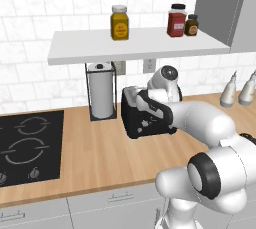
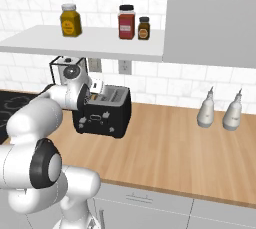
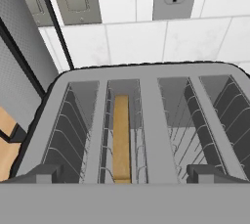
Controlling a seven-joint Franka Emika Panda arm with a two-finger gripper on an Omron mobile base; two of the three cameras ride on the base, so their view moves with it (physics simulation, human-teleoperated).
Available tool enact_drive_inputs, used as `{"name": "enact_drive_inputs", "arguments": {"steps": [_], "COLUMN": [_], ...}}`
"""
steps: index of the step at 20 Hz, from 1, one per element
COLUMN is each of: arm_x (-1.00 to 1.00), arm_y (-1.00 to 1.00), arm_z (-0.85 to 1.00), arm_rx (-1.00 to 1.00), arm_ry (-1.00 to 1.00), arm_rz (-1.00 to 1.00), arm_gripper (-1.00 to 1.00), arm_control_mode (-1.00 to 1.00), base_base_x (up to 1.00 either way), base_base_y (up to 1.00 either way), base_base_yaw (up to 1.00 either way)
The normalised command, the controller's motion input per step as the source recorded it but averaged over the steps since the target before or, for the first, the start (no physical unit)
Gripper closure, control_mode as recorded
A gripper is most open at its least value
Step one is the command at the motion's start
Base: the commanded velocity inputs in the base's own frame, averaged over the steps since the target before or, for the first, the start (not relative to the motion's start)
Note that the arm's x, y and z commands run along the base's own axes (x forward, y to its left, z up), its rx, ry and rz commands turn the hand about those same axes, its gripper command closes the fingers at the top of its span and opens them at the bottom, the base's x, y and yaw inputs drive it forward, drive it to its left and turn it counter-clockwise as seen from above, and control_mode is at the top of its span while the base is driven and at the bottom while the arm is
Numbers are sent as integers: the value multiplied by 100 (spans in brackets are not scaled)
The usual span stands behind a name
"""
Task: Start the toaster. Once the lever pops up, take the bread to the plate on the dining counter.
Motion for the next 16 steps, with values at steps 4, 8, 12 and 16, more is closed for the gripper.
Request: {"name": "enact_drive_inputs", "arguments": {"steps": [4, 8, 12, 16], "arm_x": [0, 0, 0, 0], "arm_y": [0, 0, 0, 0], "arm_z": [0, 0, 0, 0], "arm_rx": [0, 0, 0, 0], "arm_ry": [0, 0, 0, 0], "arm_rz": [0, 0, 0, 0], "arm_gripper": [-100, -100, -100, -100], "arm_control_mode": [-100, -100, -100, -100], "base_base_x": [0, 0, 0, 0], "base_base_y": [0, 0, 0, 0], "base_base_yaw": [0, 0, 0, 0]}}
